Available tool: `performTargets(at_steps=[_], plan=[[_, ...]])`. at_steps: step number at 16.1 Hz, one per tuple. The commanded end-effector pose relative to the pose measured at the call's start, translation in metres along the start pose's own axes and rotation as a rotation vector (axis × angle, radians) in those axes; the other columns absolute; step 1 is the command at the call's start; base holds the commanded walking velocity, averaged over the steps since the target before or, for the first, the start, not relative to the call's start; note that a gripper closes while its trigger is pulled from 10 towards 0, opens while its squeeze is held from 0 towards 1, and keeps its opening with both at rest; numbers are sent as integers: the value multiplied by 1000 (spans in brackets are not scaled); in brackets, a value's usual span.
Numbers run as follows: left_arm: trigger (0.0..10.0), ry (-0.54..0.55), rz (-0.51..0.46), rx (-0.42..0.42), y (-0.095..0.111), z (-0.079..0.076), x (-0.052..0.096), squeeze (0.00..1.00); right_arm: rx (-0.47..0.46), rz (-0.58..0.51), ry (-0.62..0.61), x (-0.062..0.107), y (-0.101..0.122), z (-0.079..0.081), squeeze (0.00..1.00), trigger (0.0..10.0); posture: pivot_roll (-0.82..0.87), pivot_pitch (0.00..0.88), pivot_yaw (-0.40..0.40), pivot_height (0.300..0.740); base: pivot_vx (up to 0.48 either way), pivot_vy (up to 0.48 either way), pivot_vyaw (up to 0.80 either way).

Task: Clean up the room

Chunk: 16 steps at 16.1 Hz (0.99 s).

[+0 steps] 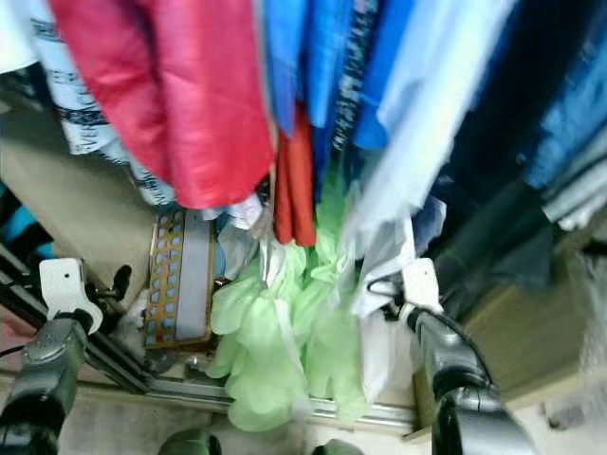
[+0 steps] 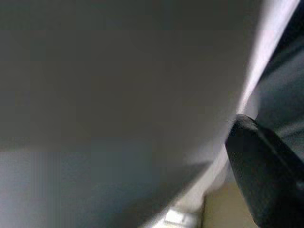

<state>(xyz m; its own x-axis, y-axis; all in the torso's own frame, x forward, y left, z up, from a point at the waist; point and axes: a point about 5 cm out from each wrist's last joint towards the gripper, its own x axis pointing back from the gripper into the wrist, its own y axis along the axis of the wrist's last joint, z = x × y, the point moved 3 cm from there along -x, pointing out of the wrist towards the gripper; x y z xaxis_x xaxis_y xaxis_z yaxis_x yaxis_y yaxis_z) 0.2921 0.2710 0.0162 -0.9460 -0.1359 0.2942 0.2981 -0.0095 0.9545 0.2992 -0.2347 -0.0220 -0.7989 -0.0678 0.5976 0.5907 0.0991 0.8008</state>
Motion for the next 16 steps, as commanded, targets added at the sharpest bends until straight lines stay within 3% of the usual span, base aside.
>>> performTargets(at_steps=[1,3,4,5,6,8,9,10,11,14,16], plan=[[10000,-12,16,-10,-3,0,4,0,-29,86,4,9,-25,-9,0,10000,28,22,-40,740,0,0,0],[10000,-7,-15,-30,0,-3,17,0,53,81,20,21,-20,-19,0,10000,25,31,-33,740,0,0,0],[10000,-12,-56,-40,9,-7,23,0,93,76,27,27,-16,-20,0,10000,24,35,-31,740,0,0,0],[10000,-49,-138,-67,31,-21,37,0,167,53,37,39,-7,-17,0,10000,24,38,-30,740,0,0,0],[10000,-64,-162,-80,37,-25,40,0,195,41,36,42,-4,-16,0,10000,24,38,-30,740,0,0,0],[10000,-101,-277,-73,68,-41,53,0,290,-105,65,67,26,9,0,10000,20,36,-25,740,0,0,0],[10000,-100,-297,-72,74,-44,54,0,317,-139,74,71,33,14,0,10000,20,36,-25,740,0,0,0],[10000,-131,-395,-62,100,-59,56,0,370,-281,112,83,59,38,0,10000,15,21,-23,740,0,0,0],[10000,-144,-421,-52,110,-67,58,0,401,-342,110,88,72,46,0,10000,13,13,-23,740,0,0,0],[10000,-177,-463,-37,122,-86,61,0,367,-511,55,93,104,50,0,10000,10,0,-26,740,0,0,0],[10000,-138,-446,-9,117,-87,58,0,266,-611,24,98,114,53,0,10000,12,0,-30,740,0,0,0]])
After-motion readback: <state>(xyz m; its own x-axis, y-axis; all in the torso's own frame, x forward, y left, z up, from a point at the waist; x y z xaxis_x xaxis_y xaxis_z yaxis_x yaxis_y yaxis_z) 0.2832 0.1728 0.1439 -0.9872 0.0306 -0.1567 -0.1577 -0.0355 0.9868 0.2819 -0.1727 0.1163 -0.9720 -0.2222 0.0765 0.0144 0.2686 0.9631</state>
